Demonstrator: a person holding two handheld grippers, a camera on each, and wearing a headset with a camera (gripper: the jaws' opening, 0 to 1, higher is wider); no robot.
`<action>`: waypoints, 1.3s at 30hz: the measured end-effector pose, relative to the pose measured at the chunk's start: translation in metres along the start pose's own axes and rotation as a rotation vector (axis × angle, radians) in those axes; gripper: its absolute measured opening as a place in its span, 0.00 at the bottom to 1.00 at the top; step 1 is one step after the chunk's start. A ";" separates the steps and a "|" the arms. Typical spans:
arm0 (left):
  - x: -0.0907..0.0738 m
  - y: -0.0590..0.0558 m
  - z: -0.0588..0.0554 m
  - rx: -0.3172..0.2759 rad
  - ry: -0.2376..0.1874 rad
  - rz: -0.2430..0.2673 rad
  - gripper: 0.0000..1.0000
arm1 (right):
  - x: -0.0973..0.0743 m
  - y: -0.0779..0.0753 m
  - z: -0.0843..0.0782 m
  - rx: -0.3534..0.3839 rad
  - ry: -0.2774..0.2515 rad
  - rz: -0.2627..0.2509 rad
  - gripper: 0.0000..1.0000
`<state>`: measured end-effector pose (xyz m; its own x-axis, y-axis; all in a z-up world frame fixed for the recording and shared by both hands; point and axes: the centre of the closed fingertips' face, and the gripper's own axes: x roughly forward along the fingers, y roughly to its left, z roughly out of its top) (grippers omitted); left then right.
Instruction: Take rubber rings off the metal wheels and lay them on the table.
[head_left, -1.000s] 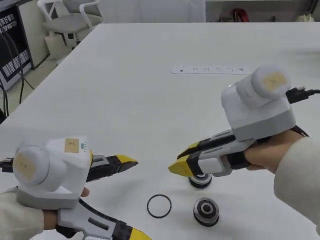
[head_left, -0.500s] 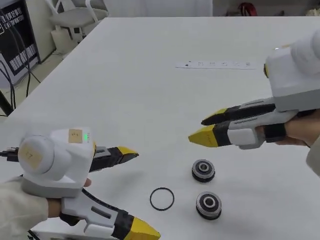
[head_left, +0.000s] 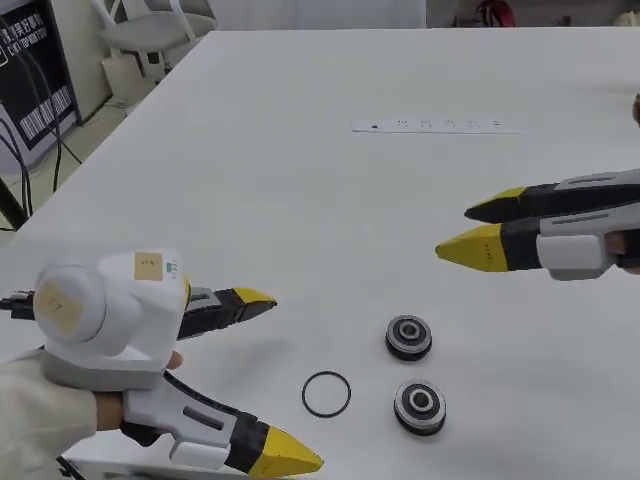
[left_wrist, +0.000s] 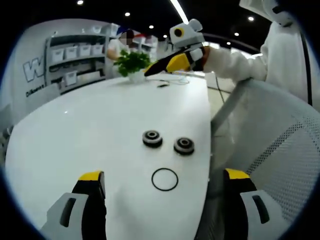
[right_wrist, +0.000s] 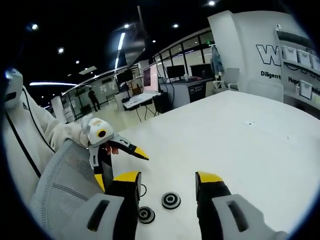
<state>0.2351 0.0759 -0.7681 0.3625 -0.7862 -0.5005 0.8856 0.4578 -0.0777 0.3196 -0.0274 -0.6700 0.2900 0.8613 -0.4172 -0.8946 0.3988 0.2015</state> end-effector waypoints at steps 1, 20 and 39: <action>0.000 0.000 0.000 0.001 0.001 -0.001 1.00 | -0.002 0.000 0.000 0.001 -0.004 0.000 0.41; -0.016 0.004 0.036 0.008 -0.090 -0.021 1.00 | -0.021 0.004 -0.016 0.052 -0.061 0.030 0.57; -0.014 -0.014 0.112 0.126 -0.150 -0.068 0.95 | -0.031 0.006 -0.053 0.096 -0.032 0.013 0.54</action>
<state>0.2500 0.0332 -0.6633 0.3317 -0.8708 -0.3628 0.9353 0.3537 0.0061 0.2872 -0.0684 -0.7029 0.2909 0.8755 -0.3858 -0.8619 0.4148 0.2916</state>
